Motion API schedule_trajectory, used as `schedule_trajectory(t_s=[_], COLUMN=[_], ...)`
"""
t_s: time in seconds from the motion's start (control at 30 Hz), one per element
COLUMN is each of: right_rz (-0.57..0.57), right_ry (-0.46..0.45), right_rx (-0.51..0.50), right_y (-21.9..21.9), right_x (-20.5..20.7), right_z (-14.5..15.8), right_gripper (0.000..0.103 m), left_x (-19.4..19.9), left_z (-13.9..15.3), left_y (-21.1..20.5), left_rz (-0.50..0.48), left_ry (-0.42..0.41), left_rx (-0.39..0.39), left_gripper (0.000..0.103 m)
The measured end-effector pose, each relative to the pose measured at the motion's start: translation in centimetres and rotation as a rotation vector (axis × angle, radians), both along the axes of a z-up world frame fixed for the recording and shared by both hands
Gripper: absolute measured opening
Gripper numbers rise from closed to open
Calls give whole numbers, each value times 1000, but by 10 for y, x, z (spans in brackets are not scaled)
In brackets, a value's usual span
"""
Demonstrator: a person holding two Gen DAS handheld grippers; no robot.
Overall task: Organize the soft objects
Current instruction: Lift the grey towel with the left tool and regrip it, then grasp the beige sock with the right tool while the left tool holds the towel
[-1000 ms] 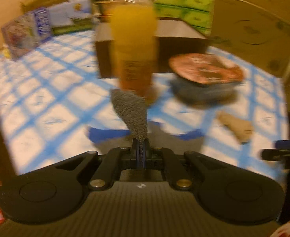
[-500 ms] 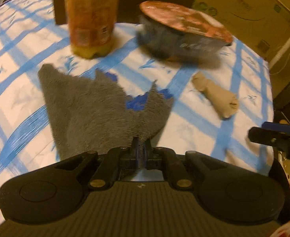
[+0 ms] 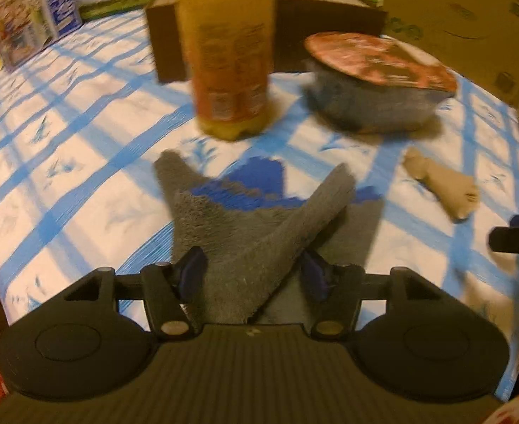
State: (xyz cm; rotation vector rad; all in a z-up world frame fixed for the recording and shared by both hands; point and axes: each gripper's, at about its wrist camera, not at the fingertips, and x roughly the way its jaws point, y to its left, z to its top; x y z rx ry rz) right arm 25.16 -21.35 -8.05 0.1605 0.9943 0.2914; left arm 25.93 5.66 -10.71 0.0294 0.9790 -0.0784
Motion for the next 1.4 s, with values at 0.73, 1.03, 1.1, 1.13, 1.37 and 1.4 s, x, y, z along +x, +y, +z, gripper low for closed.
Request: schedule_trajectory(t_s=[0.73, 1.03, 1.1, 1.13, 1.37, 1.4], right_rz=[-31, -26, -26, -26, -8, -4], right_ry=[22, 23, 21, 21, -8, -13], right_rx=[-18, -24, -25, -26, -31, -31], right_y=[-8, -9, -9, -10, -11, -10], right_x=[13, 17, 18, 19, 26, 27], right_z=[-11, -14, -15, -15, -17, -17], right_gripper=[63, 63, 63, 63, 63, 63], left_x=[9, 2, 1, 2, 12, 13], left_z=[-23, -26, -26, -28, -39, -38], left_y=[6, -55, -61, -62, -59, -57], left_rz=[16, -174, -199, -205, -192, -188], left_ry=[3, -29, -32, -30, -35, -39], left_rx=[-107, 36, 40, 48, 108, 108], left_gripper=[73, 78, 77, 76, 33, 27])
